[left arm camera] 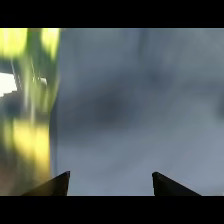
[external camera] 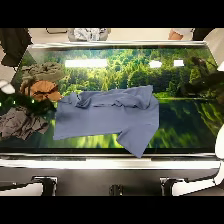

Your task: Fold the shirts.

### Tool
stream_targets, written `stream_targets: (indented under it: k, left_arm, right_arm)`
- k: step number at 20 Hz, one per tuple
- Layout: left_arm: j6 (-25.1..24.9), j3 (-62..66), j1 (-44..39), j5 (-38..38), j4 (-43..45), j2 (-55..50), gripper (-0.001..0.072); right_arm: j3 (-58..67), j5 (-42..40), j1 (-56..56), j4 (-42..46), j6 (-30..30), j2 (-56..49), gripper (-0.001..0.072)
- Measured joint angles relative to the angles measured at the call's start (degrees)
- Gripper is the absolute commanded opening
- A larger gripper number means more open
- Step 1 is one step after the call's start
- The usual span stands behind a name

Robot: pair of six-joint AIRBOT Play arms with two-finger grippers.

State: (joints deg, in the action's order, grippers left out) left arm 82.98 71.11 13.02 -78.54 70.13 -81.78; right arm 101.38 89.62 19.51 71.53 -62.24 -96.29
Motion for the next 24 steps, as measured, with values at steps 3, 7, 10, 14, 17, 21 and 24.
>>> stream_targets:
  k: [3,7,10,14,17,21,24]
  left_arm:
    - [-2.25,-12.04,3.72,0.31,0.02,4.07,0.0594]
    - [-4.52,-20.41,5.75,4.92,-0.11,5.92,0.0594]
    - [-5.09,-22.51,5.57,7.61,-1.51,5.18,0.0593]
    - [-5.4,-23.32,3.72,8.63,-3.15,3.39,0.0282]
    - [-4.96,-23.58,2.51,10.14,-3.48,2.69,0.0083]
    - [-4.87,-23.69,1.97,11.41,-3.58,2.73,0.0024]
    - [-5.51,-23.71,1.77,12.92,-2.51,4.09,0.0024]
  right_arm:
    - [-1.6,6.1,2.89,-0.59,1.75,0.42,0.0535]
    - [-2.45,9.01,3.26,-0.83,2.97,0.59,0.0537]
    - [-2.71,9.81,2.86,-0.13,3.82,0.59,0.0537]
    - [-2.97,10.49,2.71,1.99,4.26,0.59,0.0536]
    - [-5.77,11.45,2.27,2.95,4.46,0.68,0.0644]
    - [-16.79,8.85,-1.29,1.97,5.97,1.07,0.0672]
    - [-24.9,2.25,-5.07,-1.44,6.75,1.16,0.0659]
